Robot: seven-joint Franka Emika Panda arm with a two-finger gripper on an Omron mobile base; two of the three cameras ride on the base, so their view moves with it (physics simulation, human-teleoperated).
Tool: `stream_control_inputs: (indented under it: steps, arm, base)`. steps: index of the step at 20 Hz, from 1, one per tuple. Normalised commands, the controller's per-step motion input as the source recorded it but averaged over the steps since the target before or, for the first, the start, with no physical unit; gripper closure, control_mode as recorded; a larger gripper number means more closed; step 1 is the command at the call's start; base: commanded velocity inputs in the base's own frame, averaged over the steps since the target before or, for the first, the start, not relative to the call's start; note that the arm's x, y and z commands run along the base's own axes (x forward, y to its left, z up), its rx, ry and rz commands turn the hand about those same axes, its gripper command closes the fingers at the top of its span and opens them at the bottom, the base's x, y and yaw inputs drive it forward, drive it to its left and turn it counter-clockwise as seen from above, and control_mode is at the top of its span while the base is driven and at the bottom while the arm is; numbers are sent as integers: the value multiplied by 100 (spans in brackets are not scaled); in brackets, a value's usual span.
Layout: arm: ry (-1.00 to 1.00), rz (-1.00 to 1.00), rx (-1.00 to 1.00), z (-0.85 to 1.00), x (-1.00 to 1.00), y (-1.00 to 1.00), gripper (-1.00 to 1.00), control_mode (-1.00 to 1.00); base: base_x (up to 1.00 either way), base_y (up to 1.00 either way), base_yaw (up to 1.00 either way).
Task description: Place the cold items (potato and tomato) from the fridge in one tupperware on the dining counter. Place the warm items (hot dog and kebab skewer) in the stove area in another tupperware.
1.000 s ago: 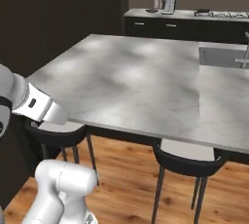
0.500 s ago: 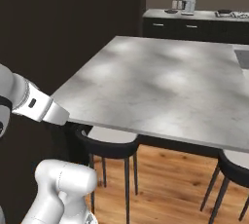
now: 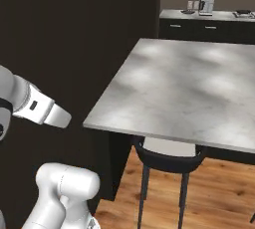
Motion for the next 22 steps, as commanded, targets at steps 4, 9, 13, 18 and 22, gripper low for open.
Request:
stream_control_inputs:
  steps: [4,9,13,18,22]
  arm:
    - [0,0,0,0,0,0,-100,100]
    - [0,0,0,0,0,0,-100,100]
    - [0,0,0,0,0,0,-100,100]
    - [0,0,0,0,0,0,-100,100]
    - [0,0,0,0,0,0,-100,100]
  base:
    - [26,100,-31]
    - [46,100,-57]
    - [47,100,-59]
    - [46,100,-56]
    - [46,100,-55]
